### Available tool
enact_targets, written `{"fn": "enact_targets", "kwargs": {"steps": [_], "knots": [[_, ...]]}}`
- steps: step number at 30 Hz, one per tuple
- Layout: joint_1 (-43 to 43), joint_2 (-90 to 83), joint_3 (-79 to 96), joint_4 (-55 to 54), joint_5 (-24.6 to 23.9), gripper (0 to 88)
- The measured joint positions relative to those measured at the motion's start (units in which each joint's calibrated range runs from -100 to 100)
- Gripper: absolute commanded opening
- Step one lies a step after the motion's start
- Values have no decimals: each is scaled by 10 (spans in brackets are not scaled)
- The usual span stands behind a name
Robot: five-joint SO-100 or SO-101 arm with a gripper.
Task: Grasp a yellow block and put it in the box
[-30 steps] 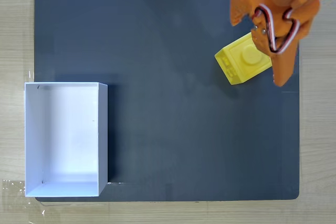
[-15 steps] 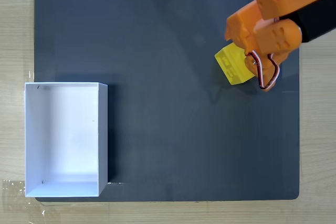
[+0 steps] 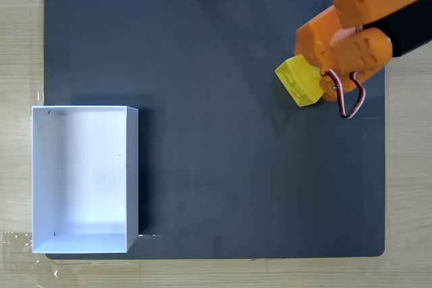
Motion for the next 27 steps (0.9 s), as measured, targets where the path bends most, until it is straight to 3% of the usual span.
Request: {"fn": "enact_targets", "kwargs": {"steps": [12, 17, 27], "knots": [[46, -105, -72, 1, 1, 240], [150, -204, -108, -51, -3, 240], [395, -236, -109, -281, -3, 240]]}}
